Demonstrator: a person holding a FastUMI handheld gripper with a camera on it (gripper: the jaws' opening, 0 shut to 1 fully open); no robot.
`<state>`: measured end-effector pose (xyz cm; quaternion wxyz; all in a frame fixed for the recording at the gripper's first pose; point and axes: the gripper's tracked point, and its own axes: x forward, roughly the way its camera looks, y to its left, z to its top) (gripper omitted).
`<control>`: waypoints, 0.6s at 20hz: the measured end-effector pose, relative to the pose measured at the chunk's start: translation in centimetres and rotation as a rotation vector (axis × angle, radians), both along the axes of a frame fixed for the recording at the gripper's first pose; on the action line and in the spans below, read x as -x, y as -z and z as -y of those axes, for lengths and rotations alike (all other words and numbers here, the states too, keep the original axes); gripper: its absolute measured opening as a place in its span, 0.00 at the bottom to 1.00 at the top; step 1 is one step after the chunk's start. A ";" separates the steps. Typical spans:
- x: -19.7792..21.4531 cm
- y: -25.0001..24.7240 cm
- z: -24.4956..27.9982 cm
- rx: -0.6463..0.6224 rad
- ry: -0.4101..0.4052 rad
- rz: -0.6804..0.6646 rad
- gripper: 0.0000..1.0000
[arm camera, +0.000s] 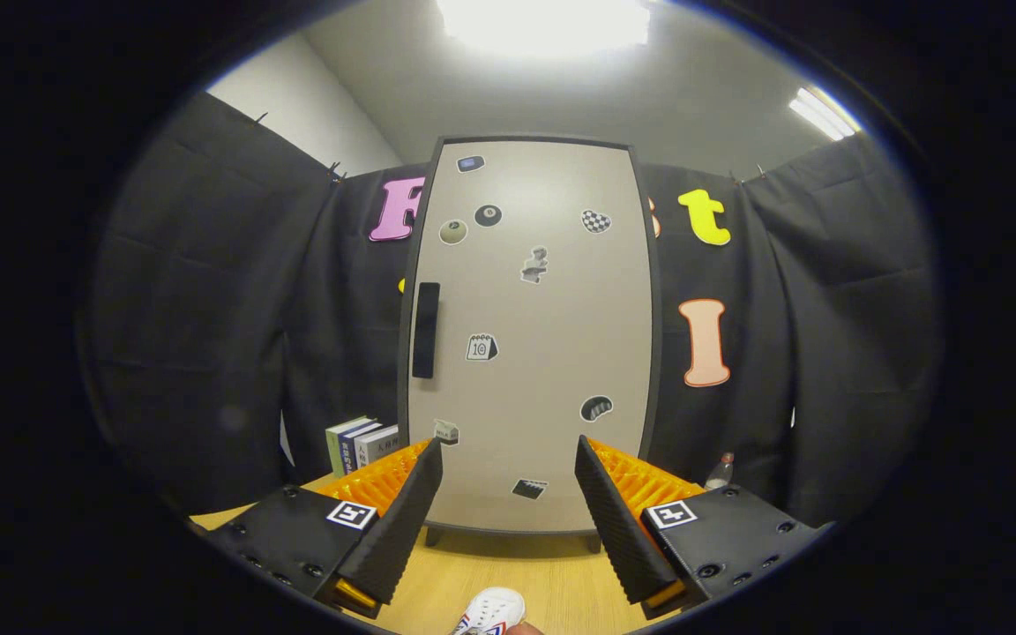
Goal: Open the shoe cabinet door, grab the shoes and put them into the shoe cabinet, then close the shoe cabinet door.
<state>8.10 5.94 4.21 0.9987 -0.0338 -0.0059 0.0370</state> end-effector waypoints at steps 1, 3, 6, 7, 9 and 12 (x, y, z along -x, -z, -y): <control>-1.1 -0.3 -0.8 -0.004 -0.014 0.001 0.95; -3.1 -0.8 -2.3 -0.025 -0.045 -0.003 0.95; -6.0 -2.3 -4.5 -0.052 -0.073 -0.001 0.95; -7.2 -2.9 -5.3 -0.059 -0.087 -0.001 0.95; -9.3 -4.4 -6.9 -0.073 -0.108 0.012 0.95; -12.2 -6.3 -9.0 -0.096 -0.128 0.037 0.95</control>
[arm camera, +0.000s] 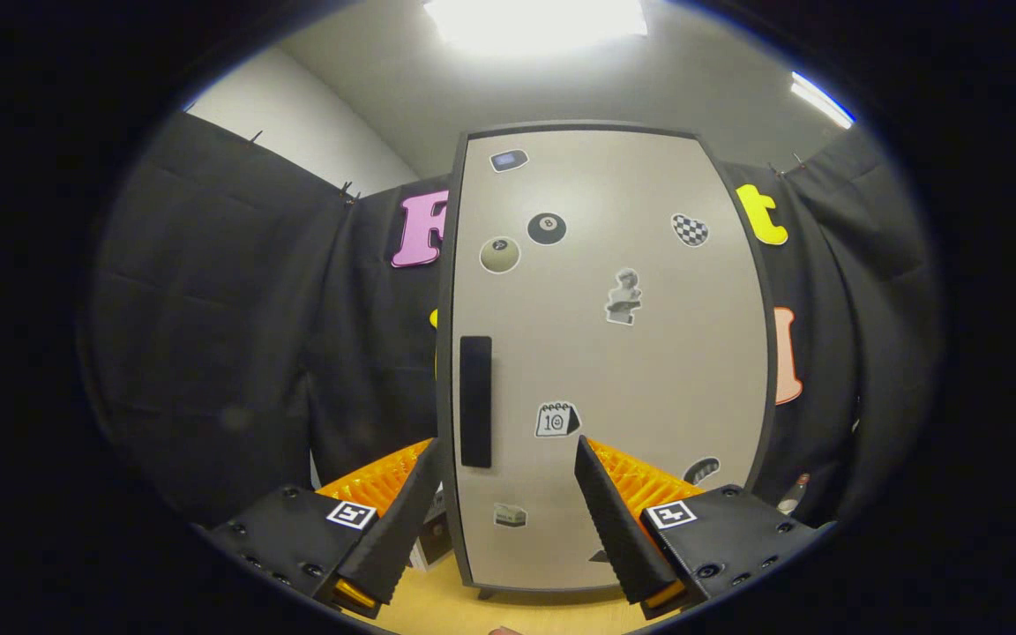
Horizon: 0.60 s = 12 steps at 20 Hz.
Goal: Open the shoe cabinet door, grab the shoes and put them into the shoe cabinet, then close the shoe cabinet door.
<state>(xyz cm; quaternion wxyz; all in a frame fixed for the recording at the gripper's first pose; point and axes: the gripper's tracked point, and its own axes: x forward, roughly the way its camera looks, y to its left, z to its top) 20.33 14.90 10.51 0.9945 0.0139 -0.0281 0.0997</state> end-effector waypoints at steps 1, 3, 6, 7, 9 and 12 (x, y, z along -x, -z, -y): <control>-1.2 -0.3 -0.7 -0.004 -0.006 -0.010 0.95; -3.2 0.0 -1.9 -0.007 -0.017 -0.057 0.95; -6.2 1.6 -2.9 0.014 -0.008 -0.141 0.95; -7.1 2.4 -3.0 0.025 0.006 -0.166 0.95; -8.3 3.9 -3.2 0.030 0.022 -0.211 0.95; -9.1 4.4 -3.6 0.007 0.016 -0.222 0.91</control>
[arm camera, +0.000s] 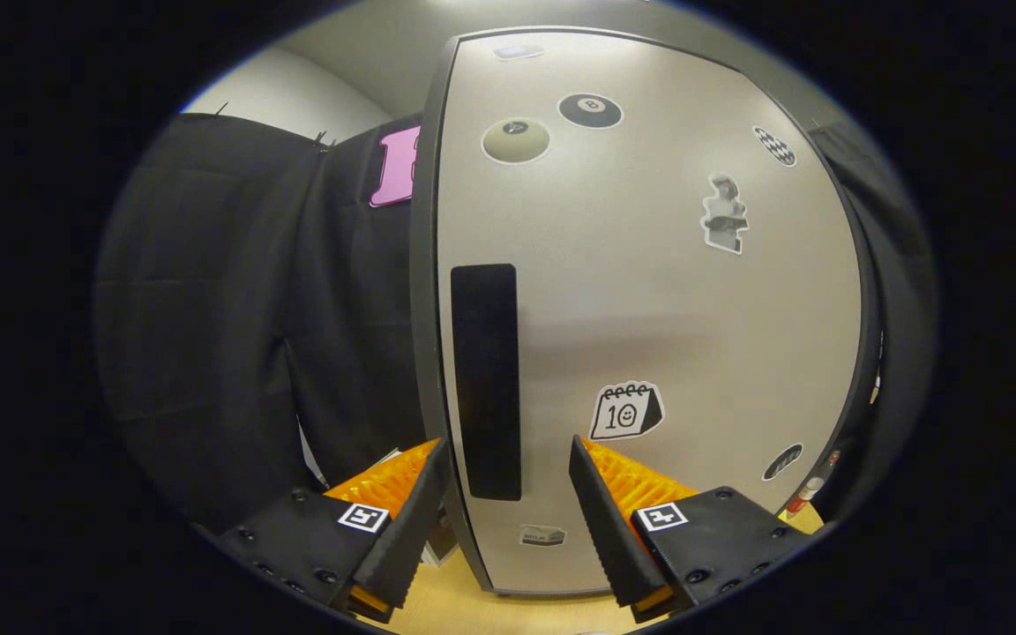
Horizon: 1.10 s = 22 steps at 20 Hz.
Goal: Open the shoe cabinet door, grab the shoes and put them into the shoe cabinet, then close the shoe cabinet door.
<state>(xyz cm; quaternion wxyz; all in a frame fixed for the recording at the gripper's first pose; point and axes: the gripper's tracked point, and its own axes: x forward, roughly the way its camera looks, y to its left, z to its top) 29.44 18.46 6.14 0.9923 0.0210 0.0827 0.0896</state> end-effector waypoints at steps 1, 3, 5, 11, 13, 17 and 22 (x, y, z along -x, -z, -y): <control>-0.2 -0.4 -0.1 -0.007 0.001 0.011 0.88; -0.7 -1.4 -0.4 -0.019 0.001 0.037 0.86; -1.5 -1.8 -0.3 -0.013 0.017 0.040 0.69; -1.0 -1.7 -1.1 0.033 -0.007 0.040 0.32; -0.8 -1.8 -1.2 0.007 -0.045 0.025 0.16; 0.6 -1.7 -0.8 0.005 -0.117 0.015 0.16; 3.3 -2.1 -0.1 0.008 -0.196 0.002 0.16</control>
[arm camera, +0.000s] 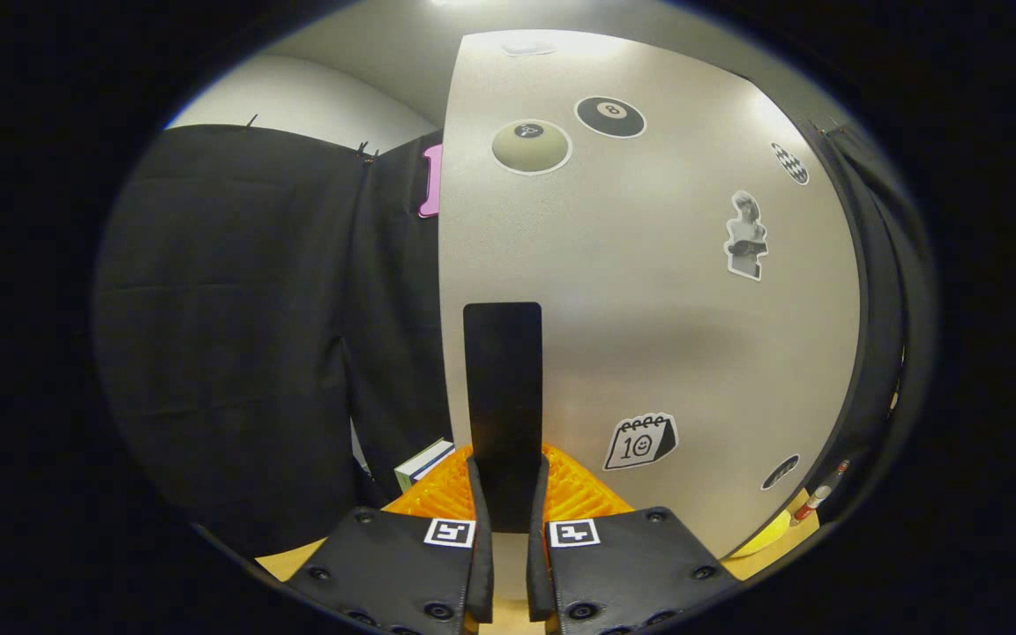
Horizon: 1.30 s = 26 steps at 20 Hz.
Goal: Open the shoe cabinet door, grab the shoes and put them into the shoe cabinet, then close the shoe cabinet door.
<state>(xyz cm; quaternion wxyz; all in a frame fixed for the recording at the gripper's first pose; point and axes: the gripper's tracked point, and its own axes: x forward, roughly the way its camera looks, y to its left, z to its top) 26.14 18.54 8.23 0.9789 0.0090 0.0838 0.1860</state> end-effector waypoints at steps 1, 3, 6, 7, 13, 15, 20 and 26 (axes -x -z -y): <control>0.4 0.0 0.3 0.000 -0.007 0.001 0.16; 1.6 -0.2 0.7 -0.001 -0.016 0.000 0.16; 3.2 -0.4 1.6 0.002 -0.022 0.001 0.16; 3.5 -0.5 1.9 0.001 -0.022 0.004 0.16; 4.9 -0.6 3.3 0.002 -0.022 -0.003 0.16; 5.2 -0.6 3.9 0.023 -0.016 0.005 0.16; 5.9 -0.6 5.2 0.032 -0.001 -0.005 0.16; 6.4 -0.8 7.6 0.051 0.073 0.000 0.16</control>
